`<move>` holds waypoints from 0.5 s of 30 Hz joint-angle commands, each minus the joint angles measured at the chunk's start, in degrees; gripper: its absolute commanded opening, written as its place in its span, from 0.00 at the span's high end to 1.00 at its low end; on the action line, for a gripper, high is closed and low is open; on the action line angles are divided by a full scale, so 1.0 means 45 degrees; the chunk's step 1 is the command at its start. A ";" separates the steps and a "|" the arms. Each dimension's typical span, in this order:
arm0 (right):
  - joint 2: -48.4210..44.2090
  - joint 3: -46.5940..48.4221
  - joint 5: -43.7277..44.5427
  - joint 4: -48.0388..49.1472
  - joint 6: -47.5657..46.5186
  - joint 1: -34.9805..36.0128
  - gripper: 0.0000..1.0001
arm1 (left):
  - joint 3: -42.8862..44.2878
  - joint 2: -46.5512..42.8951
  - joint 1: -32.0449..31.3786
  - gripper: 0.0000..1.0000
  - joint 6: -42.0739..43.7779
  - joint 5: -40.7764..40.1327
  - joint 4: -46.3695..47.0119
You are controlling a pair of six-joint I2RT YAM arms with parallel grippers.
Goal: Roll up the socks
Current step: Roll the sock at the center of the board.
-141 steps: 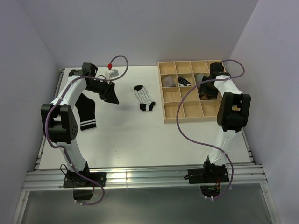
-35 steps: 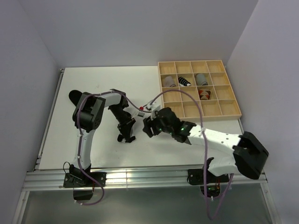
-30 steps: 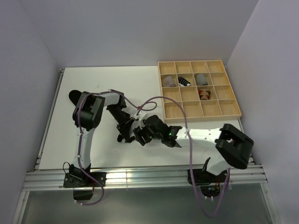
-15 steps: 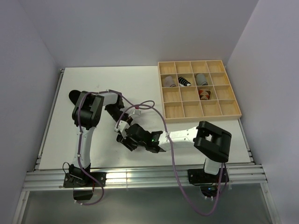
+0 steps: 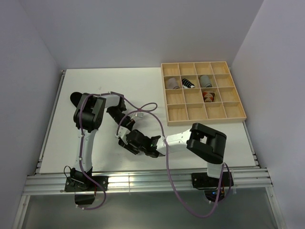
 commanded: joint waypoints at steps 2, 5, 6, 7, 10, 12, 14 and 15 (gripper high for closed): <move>0.0506 0.0476 0.0697 0.0753 -0.0222 0.0024 0.57 | 0.0186 0.0153 0.0057 1.00 0.0370 -0.0567 0.0109; 0.0839 0.0437 0.1049 0.1085 -0.0182 0.0024 0.62 | 0.0108 0.0095 0.0057 1.00 0.0409 -0.0587 0.0110; 0.0917 0.0417 0.1126 0.1202 -0.0163 0.0005 0.63 | 0.0088 0.0075 0.0057 1.00 0.0390 -0.0567 0.0090; 0.1014 0.0340 0.1301 0.1338 -0.0143 0.0024 0.65 | 0.0069 0.0075 0.0057 1.00 0.0429 -0.0548 0.0090; 0.1248 0.0202 0.1478 0.1711 -0.0046 -0.0034 0.79 | 0.0030 0.0055 0.0037 0.99 0.0527 -0.0509 0.0090; 0.1269 0.0202 0.1537 0.1750 0.0071 -0.0034 0.86 | 0.0068 0.0036 0.0037 0.97 0.0526 -0.0470 0.0090; 0.1347 0.0280 0.1634 0.1575 0.0130 -0.0015 0.95 | 0.0146 -0.0023 0.0037 0.92 0.0488 -0.0411 0.0090; 0.1328 0.0377 0.1635 0.1245 0.0227 -0.0034 0.97 | 0.0282 -0.0100 0.0037 0.90 0.0449 -0.0295 0.0109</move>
